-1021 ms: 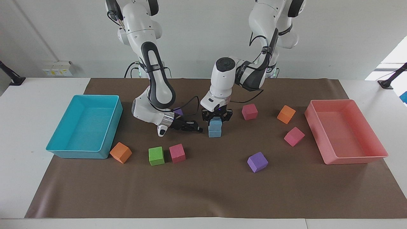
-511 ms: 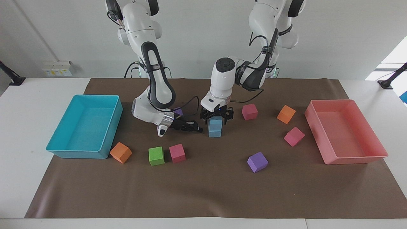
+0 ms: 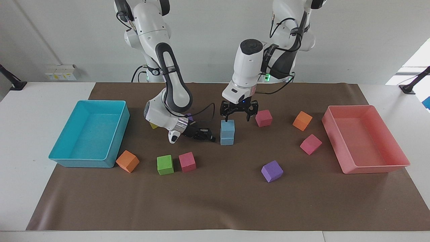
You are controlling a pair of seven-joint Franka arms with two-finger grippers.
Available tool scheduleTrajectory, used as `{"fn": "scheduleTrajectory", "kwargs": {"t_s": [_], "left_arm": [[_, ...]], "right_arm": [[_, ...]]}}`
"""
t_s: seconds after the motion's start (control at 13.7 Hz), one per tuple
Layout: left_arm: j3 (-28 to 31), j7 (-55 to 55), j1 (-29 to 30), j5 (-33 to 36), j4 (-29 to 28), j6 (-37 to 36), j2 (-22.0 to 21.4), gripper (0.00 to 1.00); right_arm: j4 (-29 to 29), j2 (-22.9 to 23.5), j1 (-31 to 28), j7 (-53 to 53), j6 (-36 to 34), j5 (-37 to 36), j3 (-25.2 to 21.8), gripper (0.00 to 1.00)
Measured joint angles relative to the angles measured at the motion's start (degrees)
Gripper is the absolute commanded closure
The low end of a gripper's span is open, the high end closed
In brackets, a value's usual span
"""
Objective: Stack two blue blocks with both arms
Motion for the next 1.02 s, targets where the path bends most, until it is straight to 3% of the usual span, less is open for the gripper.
{"fn": "scheduleTrajectory", "kwargs": {"t_s": [0.15, 0.29, 0.66, 0.73, 0.88, 0.95, 1.02], "left_arm": [[0.3, 8.9, 5.7, 0.0, 0.0, -7.7, -5.7, 0.0], [0.5, 16.9, 11.1, 0.0, 0.0, -10.9, -9.1, 0.0], [1.0, 33.9, 24.2, 0.0, 3.6, -14.4, -11.9, 0.0], [1.0, 36.7, 26.2, 0.0, 5.7, -16.7, -11.8, 0.0], [1.1, 41.6, 29.3, 0.0, 9.8, -20.8, -11.8, 0.0], [1.1, 42.8, 30.2, 0.0, 11.2, -23.0, -11.7, 0.0], [1.1, 43.2, 30.8, 0.0, 12.3, -25.1, -11.6, 0.0]], "right_arm": [[0.1, -0.7, 0.2, 0.0, 0.3, -0.2, 0.0, 1.0], [0.1, -2.1, 0.1, 0.0, 0.3, -0.5, -0.3, 1.0], [0.1, -5.3, -0.9, 1.7, 0.3, -10.2, -0.7, 1.0], [0.2, -6.1, -1.2, 3.9, 0.3, -13.6, -0.8, 0.9], [0.2, -8.4, -1.7, 10.4, 0.2, -22.2, -0.8, 0.54], [0.3, -9.8, -2.1, 13.9, -0.4, -26.9, -0.8, 0.17], [0.4, -11.2, -2.6, 16.9, -2.3, -31.5, -0.8, 0.0]]}}
